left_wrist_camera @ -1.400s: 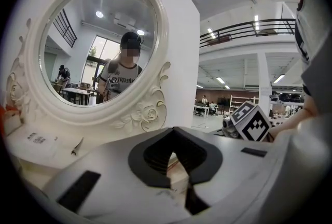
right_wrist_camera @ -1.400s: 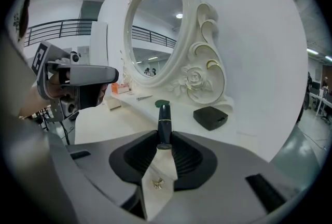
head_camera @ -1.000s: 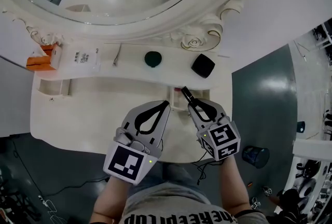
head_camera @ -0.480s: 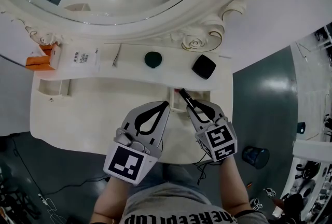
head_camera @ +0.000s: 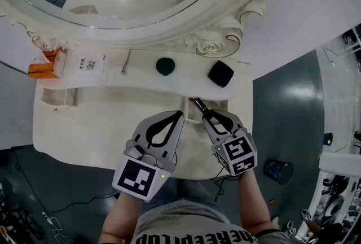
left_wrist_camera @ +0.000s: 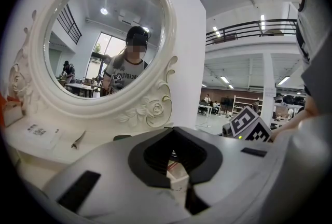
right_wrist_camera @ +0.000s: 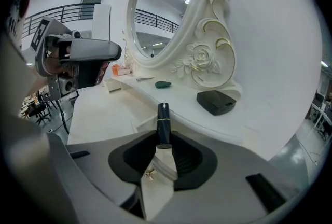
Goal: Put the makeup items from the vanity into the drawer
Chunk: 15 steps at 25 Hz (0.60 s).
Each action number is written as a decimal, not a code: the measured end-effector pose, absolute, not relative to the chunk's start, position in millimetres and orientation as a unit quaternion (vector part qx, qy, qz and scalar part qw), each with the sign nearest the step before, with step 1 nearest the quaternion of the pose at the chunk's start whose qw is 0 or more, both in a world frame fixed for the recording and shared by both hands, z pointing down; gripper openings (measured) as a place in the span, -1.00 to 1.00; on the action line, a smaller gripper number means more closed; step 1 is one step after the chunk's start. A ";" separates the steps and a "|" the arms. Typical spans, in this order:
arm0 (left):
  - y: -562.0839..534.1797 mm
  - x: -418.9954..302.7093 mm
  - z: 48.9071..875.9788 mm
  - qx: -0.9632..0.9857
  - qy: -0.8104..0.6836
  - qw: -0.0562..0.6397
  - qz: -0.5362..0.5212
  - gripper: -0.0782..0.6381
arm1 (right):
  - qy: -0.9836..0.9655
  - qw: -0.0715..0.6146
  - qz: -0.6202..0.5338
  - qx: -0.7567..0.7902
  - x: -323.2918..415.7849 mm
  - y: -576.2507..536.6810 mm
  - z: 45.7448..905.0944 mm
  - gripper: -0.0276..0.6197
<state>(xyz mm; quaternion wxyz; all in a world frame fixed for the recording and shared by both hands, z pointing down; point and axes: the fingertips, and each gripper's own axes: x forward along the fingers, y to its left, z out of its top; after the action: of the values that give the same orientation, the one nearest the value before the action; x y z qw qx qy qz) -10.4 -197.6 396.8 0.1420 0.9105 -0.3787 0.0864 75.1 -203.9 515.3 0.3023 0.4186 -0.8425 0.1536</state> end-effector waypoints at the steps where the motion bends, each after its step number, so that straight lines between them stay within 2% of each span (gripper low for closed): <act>1: -197.5 -10.1 396.7 0.911 -0.379 0.142 0.087 -0.74 | -0.842 0.300 0.156 0.420 75.7 -204.1 515.1 -0.55; 15: -196.0 -9.5 395.9 0.912 -0.376 0.141 0.087 -0.74 | -0.839 0.275 0.173 0.436 80.7 -206.2 510.7 -0.54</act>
<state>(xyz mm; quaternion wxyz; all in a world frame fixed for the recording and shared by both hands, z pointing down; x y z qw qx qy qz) -9.5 -196.0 395.9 0.1406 0.9118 -0.3759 0.0868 80.7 -206.2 510.7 0.2749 0.4358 -0.8395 0.1726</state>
